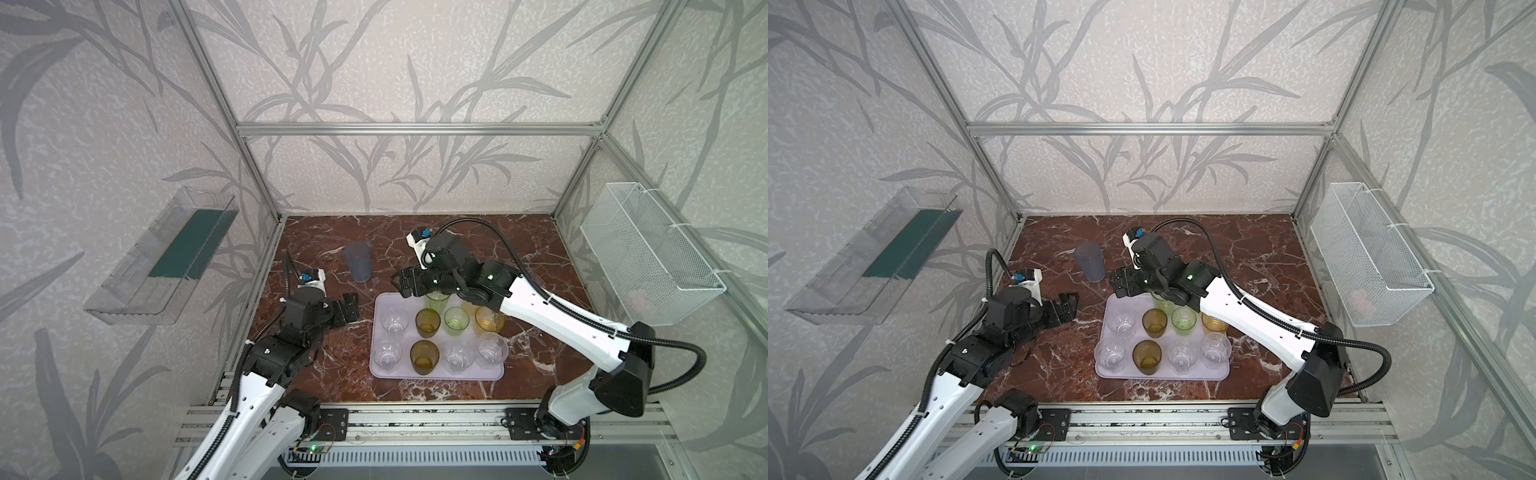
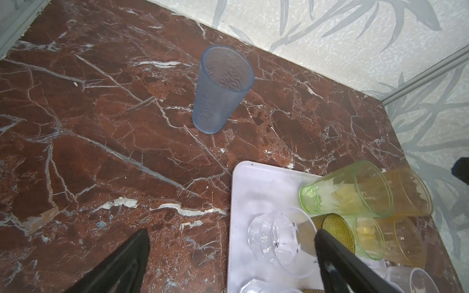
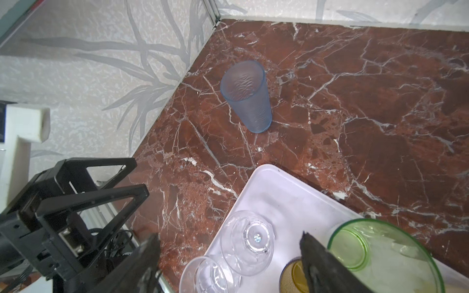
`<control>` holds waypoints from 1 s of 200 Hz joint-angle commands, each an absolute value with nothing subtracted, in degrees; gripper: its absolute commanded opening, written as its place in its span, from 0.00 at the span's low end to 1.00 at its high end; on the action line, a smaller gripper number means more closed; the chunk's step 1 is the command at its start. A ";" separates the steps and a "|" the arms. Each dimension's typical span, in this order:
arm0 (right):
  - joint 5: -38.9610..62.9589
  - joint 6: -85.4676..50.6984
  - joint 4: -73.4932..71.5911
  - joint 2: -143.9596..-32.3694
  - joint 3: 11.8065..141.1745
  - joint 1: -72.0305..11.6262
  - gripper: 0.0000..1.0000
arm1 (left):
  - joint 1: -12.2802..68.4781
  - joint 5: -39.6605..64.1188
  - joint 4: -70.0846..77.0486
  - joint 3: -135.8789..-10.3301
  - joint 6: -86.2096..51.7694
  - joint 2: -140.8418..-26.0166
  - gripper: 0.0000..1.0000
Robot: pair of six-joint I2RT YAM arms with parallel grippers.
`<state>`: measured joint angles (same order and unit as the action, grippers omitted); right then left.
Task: Place the glasses into the tray
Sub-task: Pick up the glass from the top-left of the table.
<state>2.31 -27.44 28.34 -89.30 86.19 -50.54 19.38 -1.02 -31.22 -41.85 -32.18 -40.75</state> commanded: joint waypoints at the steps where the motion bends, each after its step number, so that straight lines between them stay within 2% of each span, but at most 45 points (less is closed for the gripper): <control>1: 5.08 -26.27 29.97 -90.66 90.17 -49.26 0.86 | 17.03 0.33 -26.22 -43.04 -34.48 -44.78 0.99; 22: 7.12 -24.54 32.91 -91.13 92.85 -47.77 0.86 | 13.66 3.18 -21.80 -45.15 -36.00 -50.46 0.97; 59: 11.15 -24.43 32.08 -89.53 92.39 -44.68 0.86 | 8.79 6.58 -19.51 -52.80 -36.00 -62.47 0.83; 82: 11.10 -23.13 31.05 -88.84 92.01 -43.87 0.86 | 6.56 7.35 -19.90 -57.04 -34.87 -67.72 0.65; 100: 10.87 -22.02 30.87 -88.90 92.26 -43.21 0.86 | 4.88 9.17 -21.40 -60.53 -34.22 -71.90 0.42; 148: 13.70 -22.15 29.77 -92.17 94.08 -40.07 0.86 | 2.17 11.91 -25.08 -69.47 -32.81 -82.59 0.41; 162: 13.38 -21.27 30.28 -93.47 95.47 -39.65 0.86 | 1.51 13.18 -26.61 -72.31 -32.01 -85.94 0.35; 200: 12.00 -19.99 31.47 -95.23 97.76 -39.14 0.86 | 1.33 15.45 -26.09 -75.12 -31.73 -90.75 0.33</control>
<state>12.01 -21.34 31.16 -94.32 95.64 -39.35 1.67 13.26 -24.91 -73.38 -32.84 -89.73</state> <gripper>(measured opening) 0.859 0.338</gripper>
